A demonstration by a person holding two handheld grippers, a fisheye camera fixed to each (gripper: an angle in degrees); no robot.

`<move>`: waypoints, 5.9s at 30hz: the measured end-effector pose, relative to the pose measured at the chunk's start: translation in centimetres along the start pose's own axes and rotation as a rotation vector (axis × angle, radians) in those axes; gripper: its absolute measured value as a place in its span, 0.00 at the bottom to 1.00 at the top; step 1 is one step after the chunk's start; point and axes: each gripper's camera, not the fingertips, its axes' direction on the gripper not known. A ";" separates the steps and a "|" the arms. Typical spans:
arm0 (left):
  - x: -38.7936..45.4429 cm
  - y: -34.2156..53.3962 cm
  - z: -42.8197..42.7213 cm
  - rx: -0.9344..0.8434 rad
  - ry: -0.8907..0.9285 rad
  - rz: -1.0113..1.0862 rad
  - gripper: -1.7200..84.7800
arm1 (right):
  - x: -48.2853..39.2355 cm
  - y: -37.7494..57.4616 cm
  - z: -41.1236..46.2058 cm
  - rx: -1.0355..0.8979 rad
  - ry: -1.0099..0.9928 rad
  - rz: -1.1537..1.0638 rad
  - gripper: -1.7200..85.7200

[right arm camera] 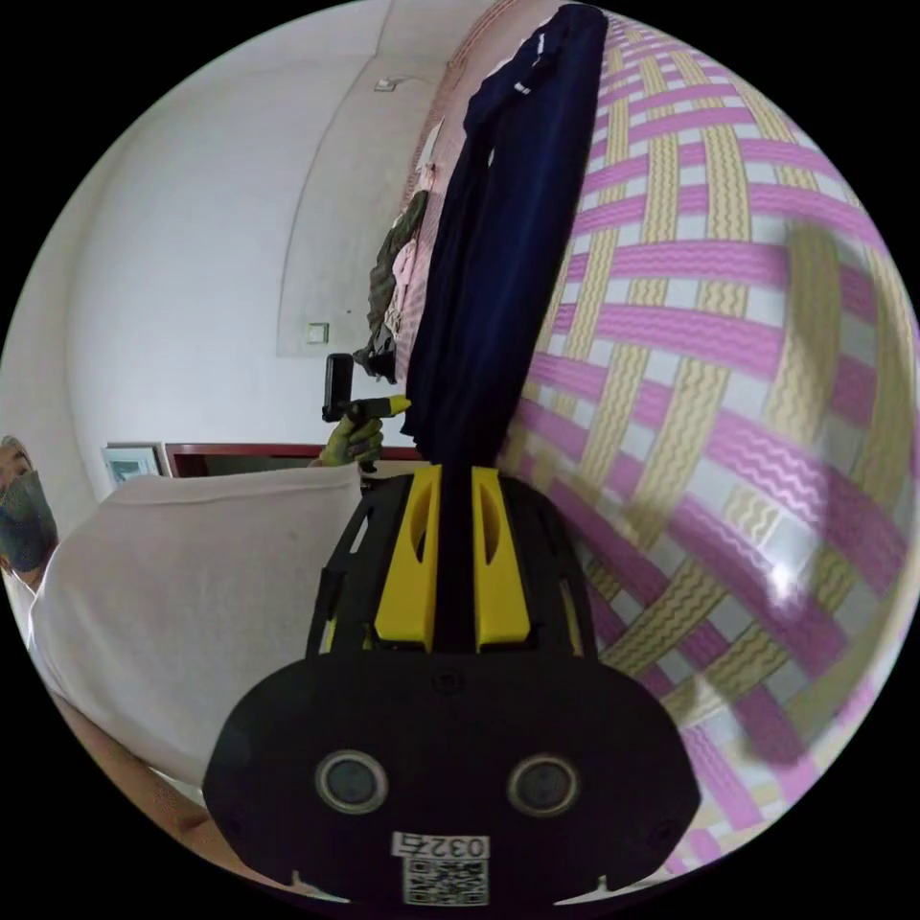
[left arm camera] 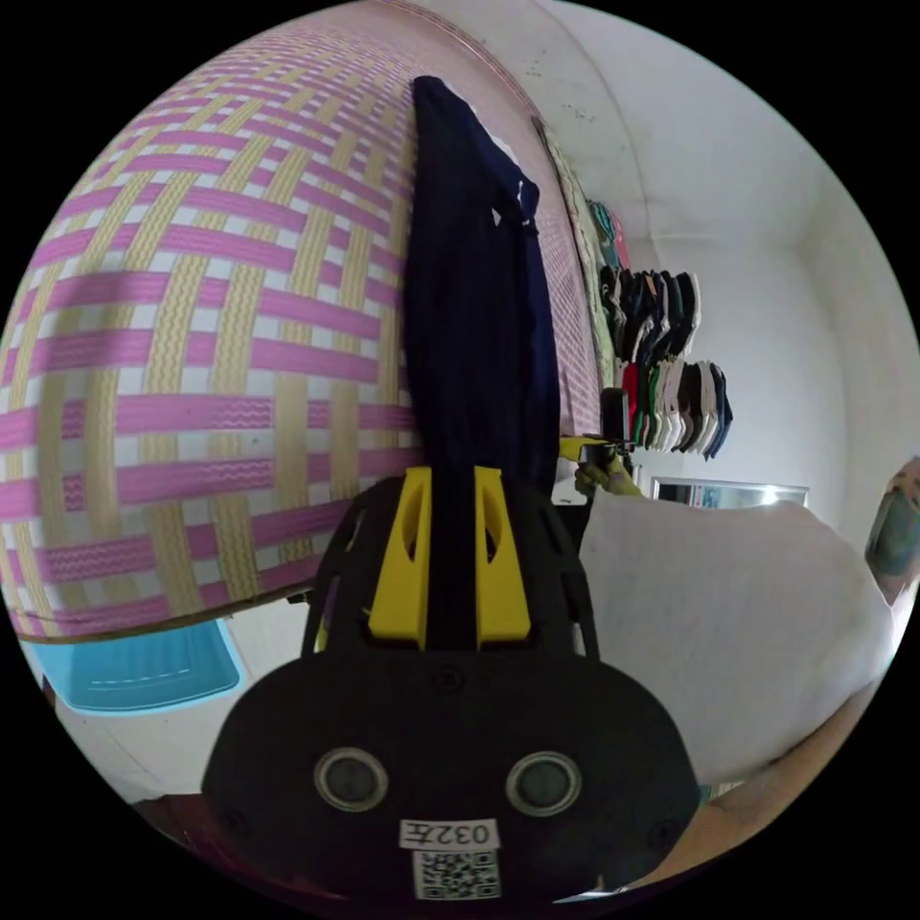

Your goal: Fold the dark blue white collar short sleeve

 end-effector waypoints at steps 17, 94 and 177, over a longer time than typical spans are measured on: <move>-3.3 2.1 -0.9 -0.046 0.165 0.093 0.04 | -2.8 5.3 2.5 0.083 0.199 0.122 0.10; 12.4 1.8 -2.6 0.055 -0.388 0.493 0.02 | -13.6 4.2 -0.3 0.080 0.741 -0.313 0.01; 2.9 -20.0 -1.0 0.075 -0.145 0.271 0.02 | -5.0 -11.5 -5.0 0.229 0.483 -0.034 0.01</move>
